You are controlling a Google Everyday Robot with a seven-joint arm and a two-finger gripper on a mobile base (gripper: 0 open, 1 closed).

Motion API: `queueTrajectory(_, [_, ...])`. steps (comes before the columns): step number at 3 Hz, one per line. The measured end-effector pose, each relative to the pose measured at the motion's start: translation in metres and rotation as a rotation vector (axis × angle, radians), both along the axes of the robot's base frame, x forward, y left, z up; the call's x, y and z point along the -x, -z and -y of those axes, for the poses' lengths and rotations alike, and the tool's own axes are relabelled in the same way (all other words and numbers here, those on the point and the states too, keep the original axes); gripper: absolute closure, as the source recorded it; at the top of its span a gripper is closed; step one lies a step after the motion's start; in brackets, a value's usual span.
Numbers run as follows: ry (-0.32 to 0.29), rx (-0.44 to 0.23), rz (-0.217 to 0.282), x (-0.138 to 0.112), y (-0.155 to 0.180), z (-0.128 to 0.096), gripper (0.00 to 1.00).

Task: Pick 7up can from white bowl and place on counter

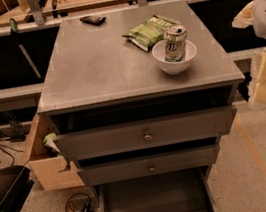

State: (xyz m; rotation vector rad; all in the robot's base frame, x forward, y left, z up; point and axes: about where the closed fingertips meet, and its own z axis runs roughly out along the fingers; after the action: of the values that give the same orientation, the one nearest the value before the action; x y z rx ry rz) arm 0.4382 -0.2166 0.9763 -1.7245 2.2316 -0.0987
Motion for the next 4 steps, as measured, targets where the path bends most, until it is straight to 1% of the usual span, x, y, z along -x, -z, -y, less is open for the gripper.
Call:
queueTrajectory(1, [0.0,0.0,0.0,0.0,0.0,0.0,0.0])
queueTrajectory(2, [0.022,-0.094,0.072,-0.021,-0.01,-0.008,0.0])
queueTrajectory(3, [0.037,-0.301,0.18,-0.061,-0.014,-0.015,0.0])
queueTrajectory(4, [0.026,-0.535,0.281,-0.098,-0.003,-0.021,0.0])
